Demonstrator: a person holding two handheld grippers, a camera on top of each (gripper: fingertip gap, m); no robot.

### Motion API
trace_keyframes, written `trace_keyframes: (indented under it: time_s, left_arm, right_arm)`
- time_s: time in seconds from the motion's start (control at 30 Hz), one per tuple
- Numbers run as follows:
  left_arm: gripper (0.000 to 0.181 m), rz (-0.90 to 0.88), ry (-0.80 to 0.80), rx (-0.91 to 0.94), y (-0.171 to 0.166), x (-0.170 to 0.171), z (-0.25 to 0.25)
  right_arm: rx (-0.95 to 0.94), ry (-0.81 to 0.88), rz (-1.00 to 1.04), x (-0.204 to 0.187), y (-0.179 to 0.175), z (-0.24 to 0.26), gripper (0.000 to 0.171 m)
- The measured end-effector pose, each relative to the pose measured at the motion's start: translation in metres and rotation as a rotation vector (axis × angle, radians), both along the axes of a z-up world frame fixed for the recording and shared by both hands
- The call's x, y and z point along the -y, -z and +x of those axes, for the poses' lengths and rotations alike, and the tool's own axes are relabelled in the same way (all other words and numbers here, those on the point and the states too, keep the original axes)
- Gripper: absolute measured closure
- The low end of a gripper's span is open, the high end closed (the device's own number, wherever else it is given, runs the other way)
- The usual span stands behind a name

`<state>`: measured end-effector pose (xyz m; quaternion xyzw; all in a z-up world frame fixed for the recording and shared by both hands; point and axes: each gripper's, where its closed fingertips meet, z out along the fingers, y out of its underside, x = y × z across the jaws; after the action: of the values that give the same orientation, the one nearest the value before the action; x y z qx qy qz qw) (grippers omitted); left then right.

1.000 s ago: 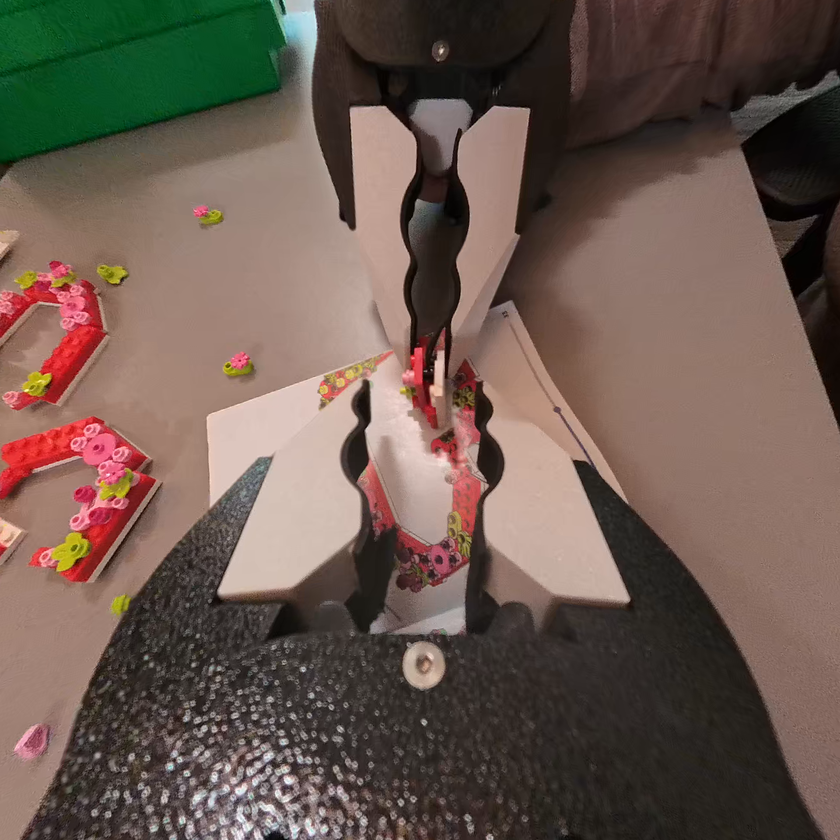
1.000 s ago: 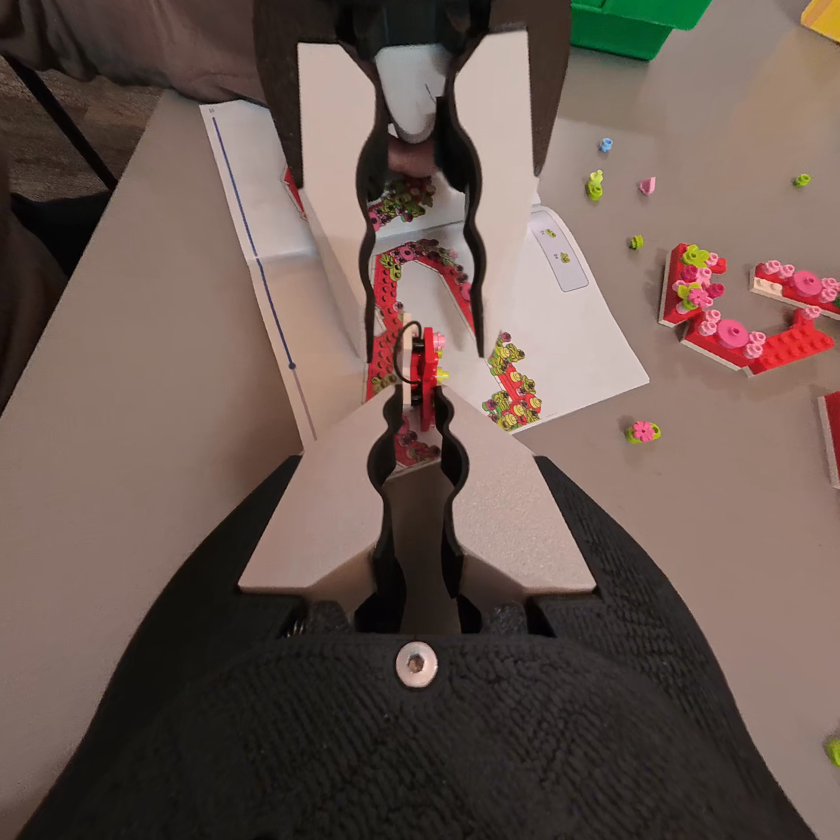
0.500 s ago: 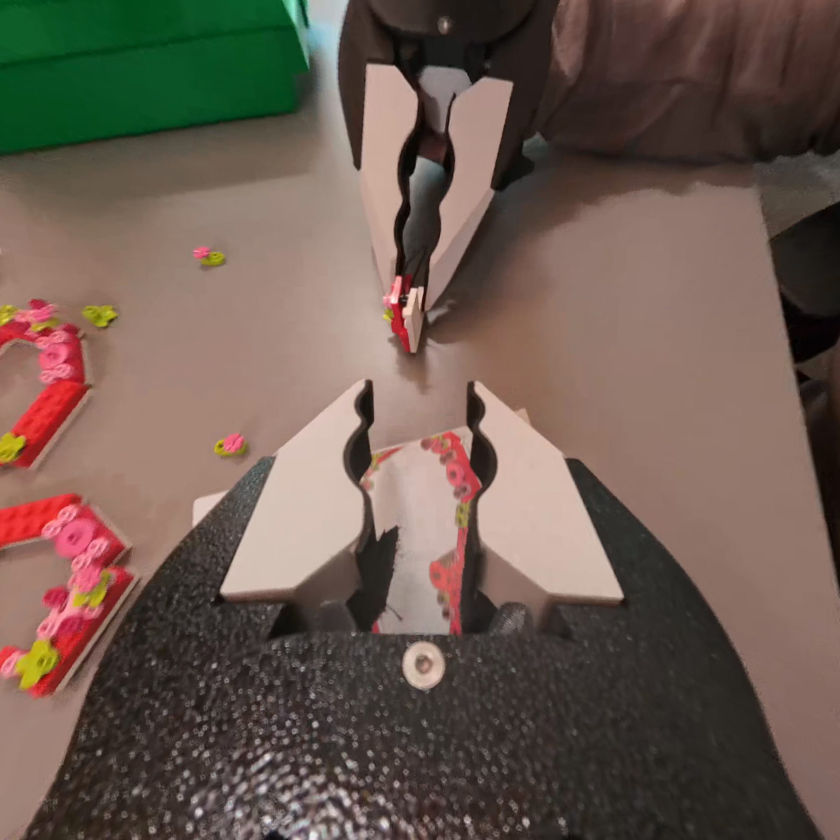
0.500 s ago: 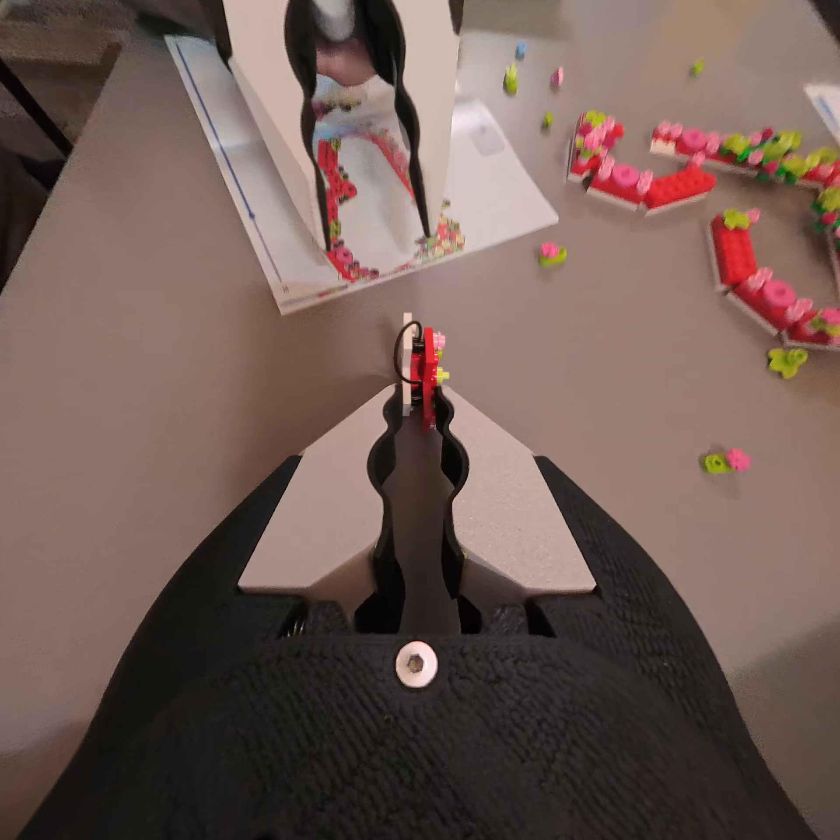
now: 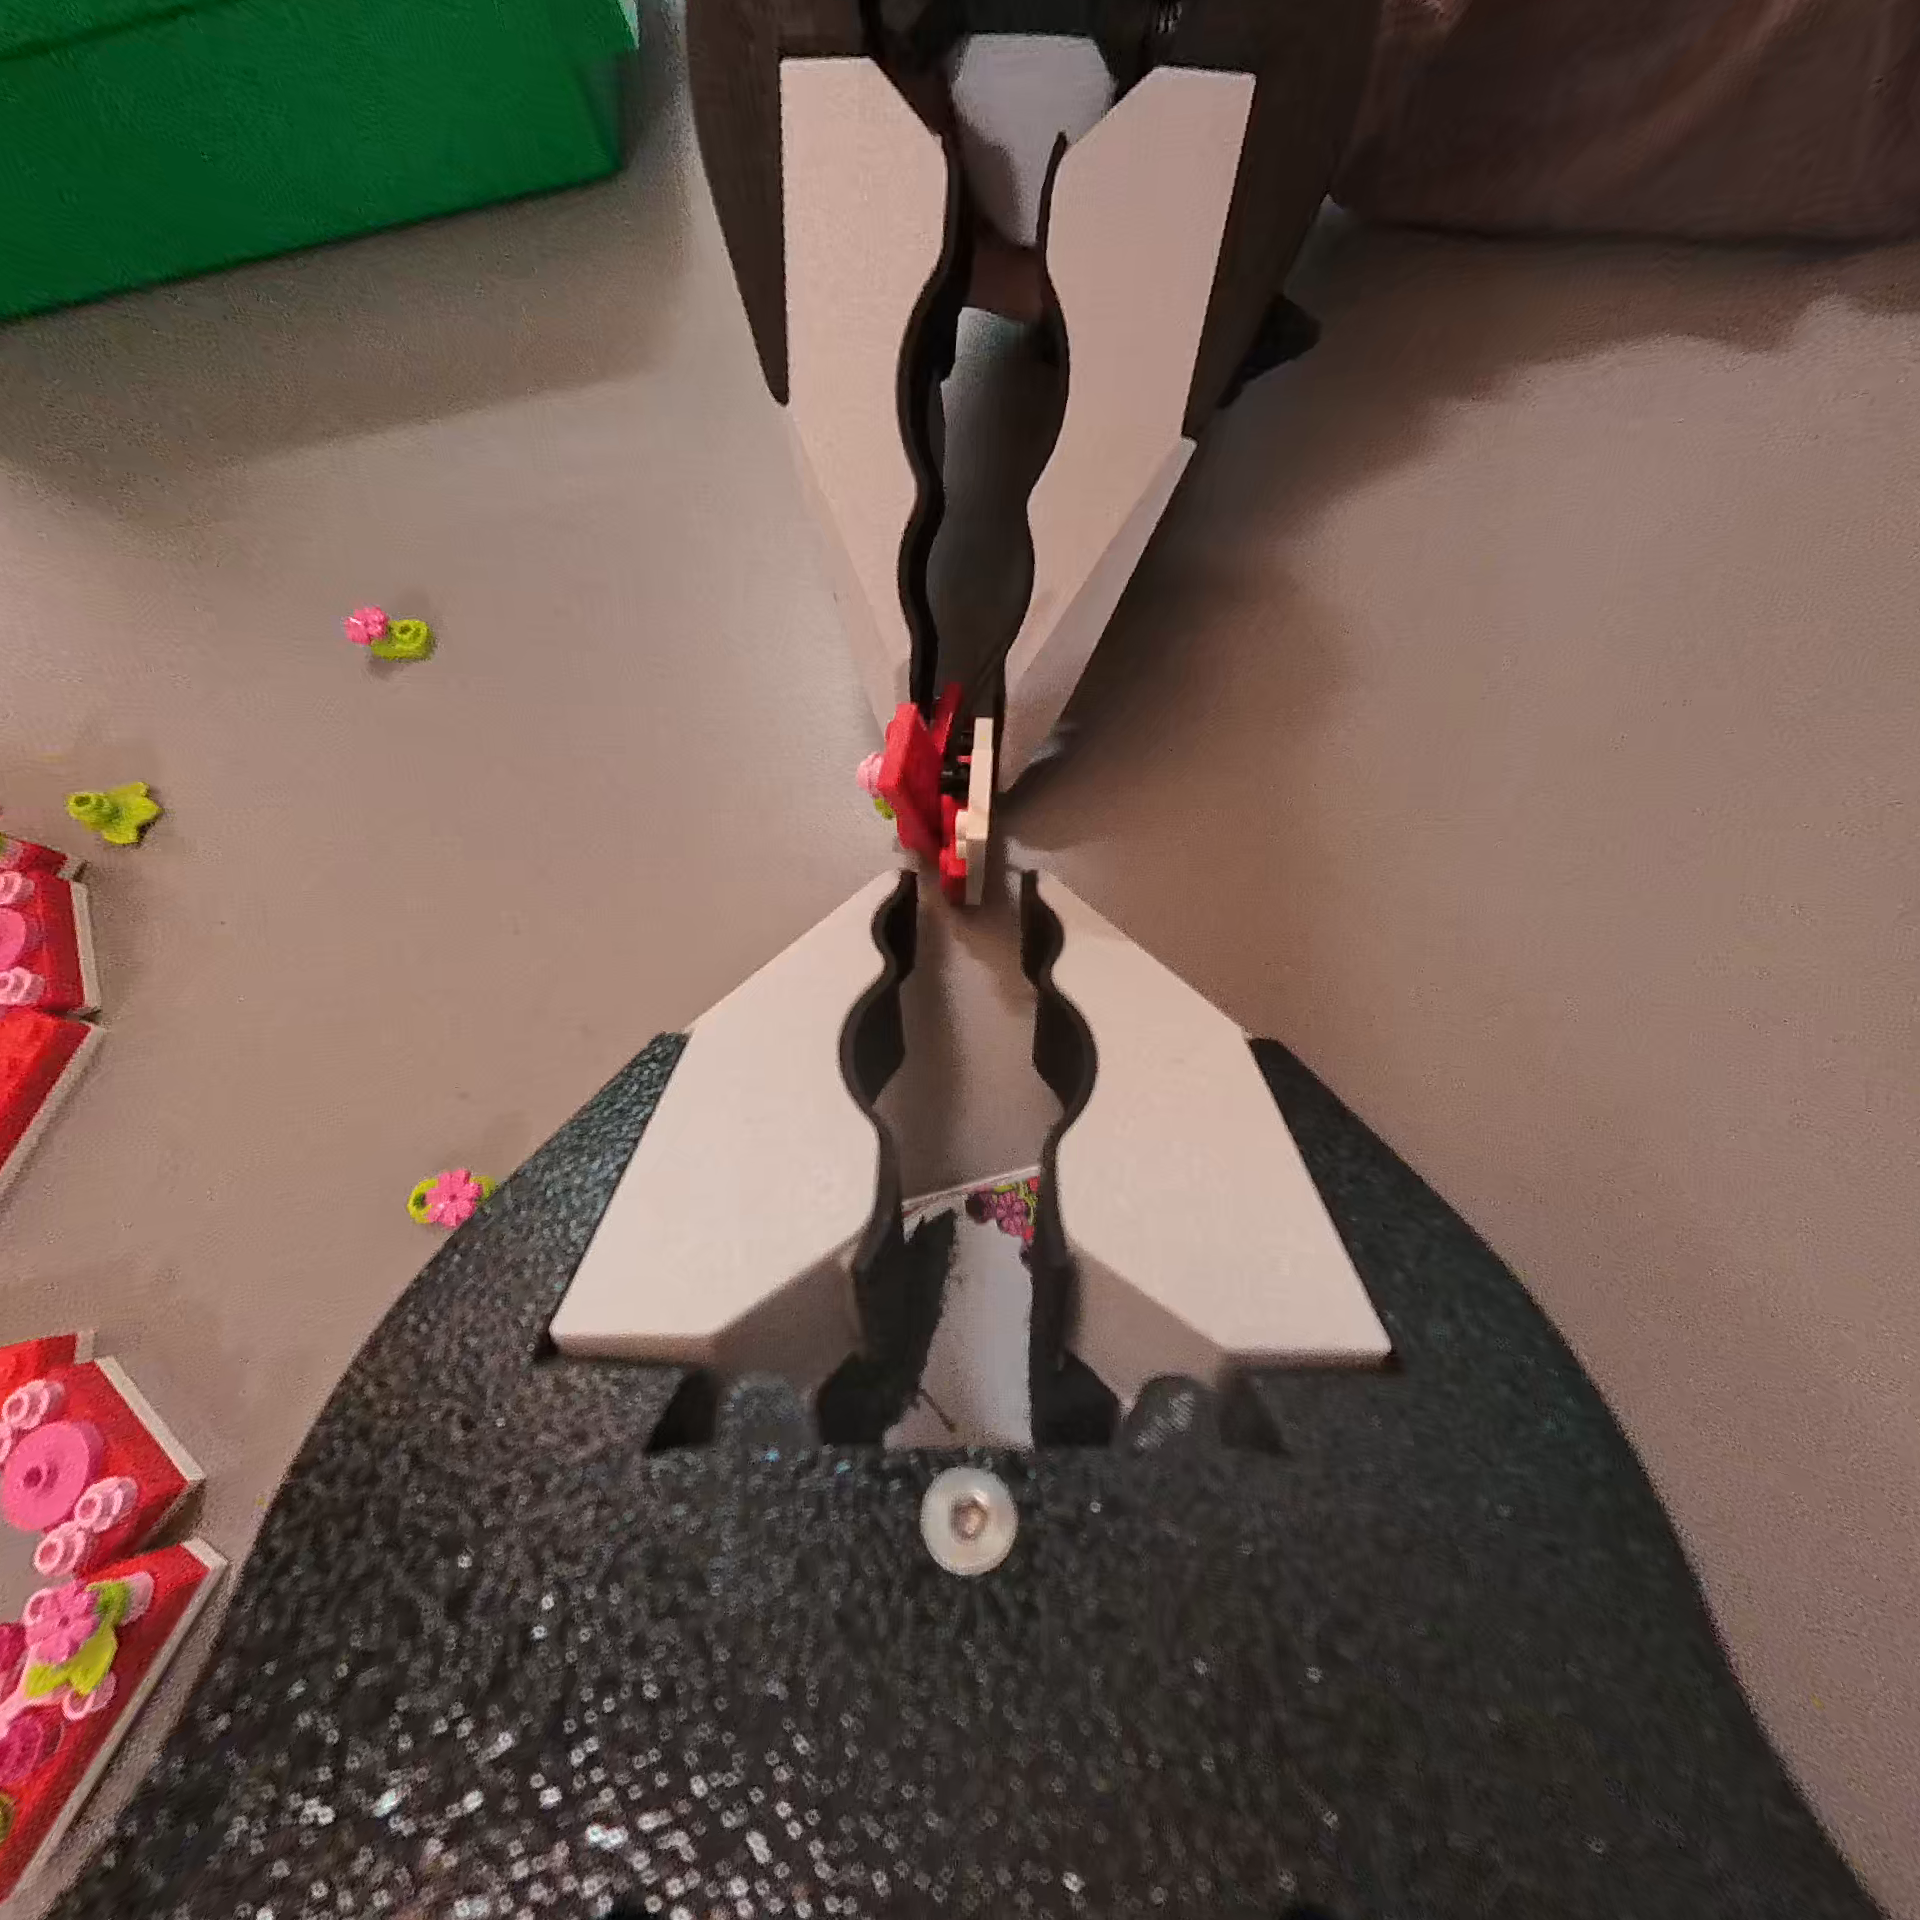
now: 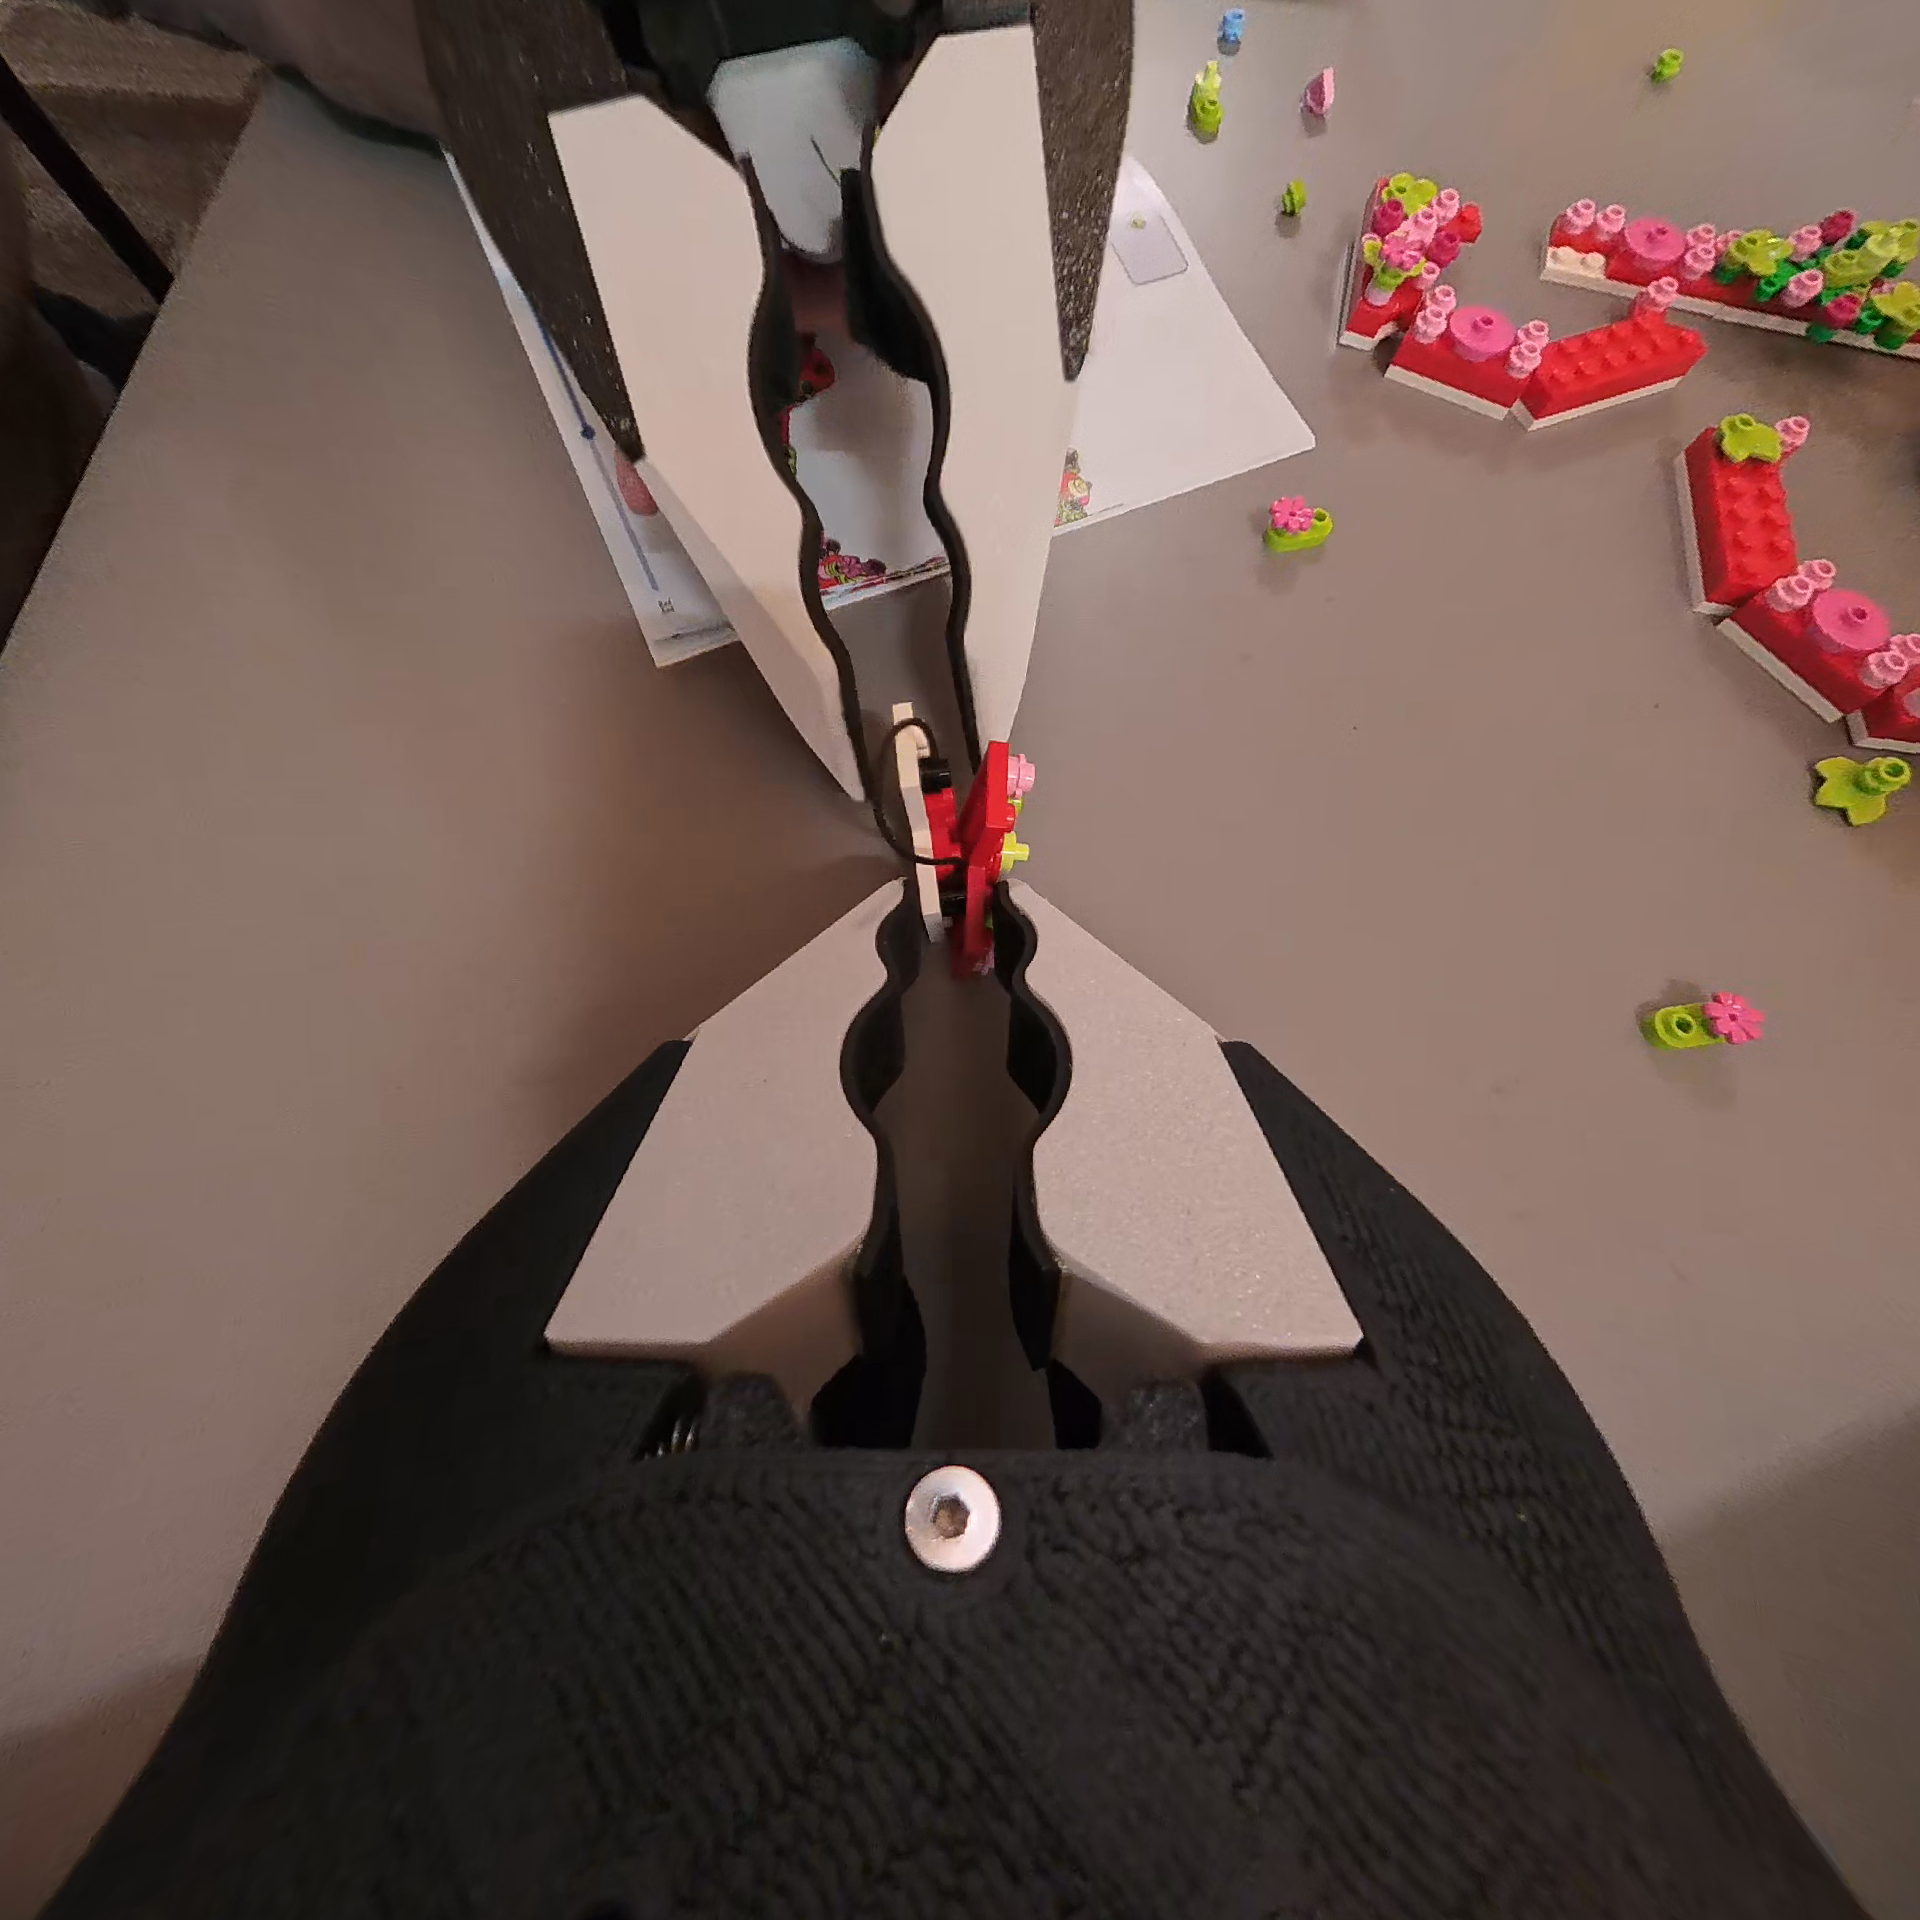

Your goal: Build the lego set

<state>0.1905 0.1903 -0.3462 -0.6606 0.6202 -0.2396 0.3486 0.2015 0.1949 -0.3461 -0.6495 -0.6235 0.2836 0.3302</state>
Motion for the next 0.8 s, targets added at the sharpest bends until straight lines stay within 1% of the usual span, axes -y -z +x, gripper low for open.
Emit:
trace_keyframes:
  time_s: [0.1,0.13,0.2,0.37,0.53,0.67,0.77,0.8]
  left_arm:
    - [0.174,0.047,0.007,0.007,0.000,-0.001,0.003]
    - [0.174,0.071,0.008,0.005,-0.001,-0.002,0.004]
    - [0.174,0.094,0.020,0.003,-0.001,-0.002,0.006]
    - [0.174,0.117,0.077,-0.007,0.000,0.001,0.008]
    - [0.174,0.033,0.108,-0.017,0.000,0.002,0.009]
    - [0.174,-0.010,0.078,0.002,-0.004,0.000,0.009]
    - [0.173,0.031,0.043,0.015,-0.008,-0.004,0.007]
    - [0.168,0.055,0.036,0.022,-0.010,-0.005,0.006]
  right_arm:
    - [0.001,-0.005,0.001,0.001,0.000,0.000,0.157]
    - [0.003,-0.005,0.001,0.001,0.000,0.000,0.157]
    - [0.010,-0.006,0.003,0.001,0.002,0.000,0.154]
    - [0.021,-0.020,0.011,0.003,0.003,0.000,0.155]
    - [0.022,-0.033,0.036,0.004,0.003,0.000,0.156]
    - [0.023,-0.022,0.059,0.002,0.003,0.000,0.158]
    - [0.026,-0.012,0.084,-0.001,0.003,0.000,0.158]
    - [0.027,-0.006,0.093,-0.002,0.003,0.001,0.159]
